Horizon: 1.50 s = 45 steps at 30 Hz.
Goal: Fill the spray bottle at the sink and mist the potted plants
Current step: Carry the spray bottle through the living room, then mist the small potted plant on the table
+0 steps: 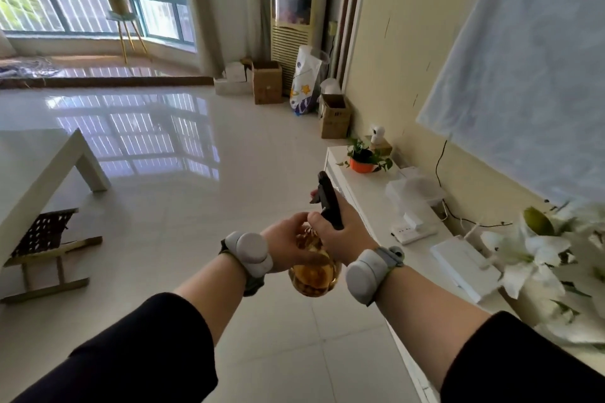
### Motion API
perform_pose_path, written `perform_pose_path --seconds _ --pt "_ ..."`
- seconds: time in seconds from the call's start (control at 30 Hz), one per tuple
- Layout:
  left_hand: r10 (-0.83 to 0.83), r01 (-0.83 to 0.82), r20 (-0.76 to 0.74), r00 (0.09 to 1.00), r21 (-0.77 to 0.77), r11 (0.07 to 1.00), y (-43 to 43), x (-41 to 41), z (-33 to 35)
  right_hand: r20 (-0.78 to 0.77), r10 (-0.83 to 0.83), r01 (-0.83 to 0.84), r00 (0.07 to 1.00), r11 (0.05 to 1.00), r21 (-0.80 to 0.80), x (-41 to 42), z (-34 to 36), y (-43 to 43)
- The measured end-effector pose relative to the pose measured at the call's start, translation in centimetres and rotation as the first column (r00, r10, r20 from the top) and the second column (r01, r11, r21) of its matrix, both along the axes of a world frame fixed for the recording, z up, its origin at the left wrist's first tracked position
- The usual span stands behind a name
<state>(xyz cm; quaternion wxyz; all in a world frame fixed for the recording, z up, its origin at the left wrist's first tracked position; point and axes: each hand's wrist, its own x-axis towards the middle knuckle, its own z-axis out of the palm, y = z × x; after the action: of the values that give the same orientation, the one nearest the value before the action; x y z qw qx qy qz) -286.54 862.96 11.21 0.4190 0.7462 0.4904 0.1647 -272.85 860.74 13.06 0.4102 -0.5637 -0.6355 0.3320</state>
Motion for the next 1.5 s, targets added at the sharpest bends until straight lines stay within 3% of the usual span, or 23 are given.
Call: perform_pose_path --seconds 0.33,0.77,1.2,1.5 --pt "-0.184 0.182 -0.098 0.978 -0.032 0.983 24.0 7.4 -0.7 -0.134 -0.292 0.286 0.947 0.956 -0.061 6.6 -2.0 21.5" --pt "-0.16 0.153 -0.059 0.985 -0.119 0.981 51.2 20.1 -3.9 -0.139 -0.345 0.322 0.928 0.932 -0.166 18.5 -6.9 48.0" --pt "-0.336 0.297 -0.063 0.94 -0.339 0.893 75.6 29.2 -14.8 -0.065 -0.52 0.467 0.852 0.81 -0.355 27.0 -18.1 69.8" --pt "-0.379 0.281 -0.146 0.914 -0.448 0.849 85.4 35.6 -25.7 0.056 -0.561 0.506 0.826 0.692 -0.516 32.4 -31.0 79.5"
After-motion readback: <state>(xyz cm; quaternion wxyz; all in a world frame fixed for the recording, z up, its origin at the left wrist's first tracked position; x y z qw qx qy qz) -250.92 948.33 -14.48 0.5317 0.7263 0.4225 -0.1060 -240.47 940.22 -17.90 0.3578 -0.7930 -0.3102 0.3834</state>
